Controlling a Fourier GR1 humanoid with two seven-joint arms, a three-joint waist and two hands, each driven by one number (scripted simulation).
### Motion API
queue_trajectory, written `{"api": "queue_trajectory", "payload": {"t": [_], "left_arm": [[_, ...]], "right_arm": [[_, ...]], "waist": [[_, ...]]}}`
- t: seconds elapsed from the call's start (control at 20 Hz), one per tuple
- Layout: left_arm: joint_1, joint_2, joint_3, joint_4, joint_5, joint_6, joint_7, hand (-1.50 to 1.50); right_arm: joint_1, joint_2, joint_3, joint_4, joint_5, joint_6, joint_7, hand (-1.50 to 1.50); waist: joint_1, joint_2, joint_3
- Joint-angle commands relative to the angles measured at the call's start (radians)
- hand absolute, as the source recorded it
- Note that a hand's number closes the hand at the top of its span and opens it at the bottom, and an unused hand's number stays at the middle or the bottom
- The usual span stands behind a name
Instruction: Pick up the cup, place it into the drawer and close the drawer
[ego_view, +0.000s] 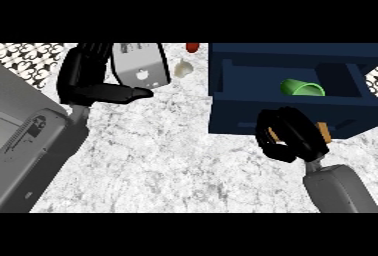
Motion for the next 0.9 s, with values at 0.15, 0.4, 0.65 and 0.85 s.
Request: {"api": "queue_trajectory", "payload": {"t": [0.15,0.4,0.65,0.85], "left_arm": [[0.12,0.06,0.076,-0.067,0.009,-0.074,-0.016,-1.5],[0.243,0.094,0.11,-0.123,0.005,-0.136,-0.035,-1.5],[0.226,0.068,0.116,-0.076,-0.01,-0.173,-0.073,-1.5],[0.226,0.104,0.141,-0.108,0.011,-0.197,-0.027,-1.5]], "right_arm": [[-0.211,0.119,0.007,0.477,0.131,-0.197,-0.095,1.5],[-0.396,0.125,-0.076,0.752,0.117,-0.222,-0.168,1.5],[-0.551,0.087,-0.166,0.988,0.079,-0.212,-0.24,1.5],[-0.621,0.038,-0.22,1.114,0.061,-0.206,-0.275,1.5]], "waist": [[-0.006,0.008,0.003],[-0.003,0.008,0.003],[0.017,0.024,0.004],[0.035,0.028,0.005]]}}
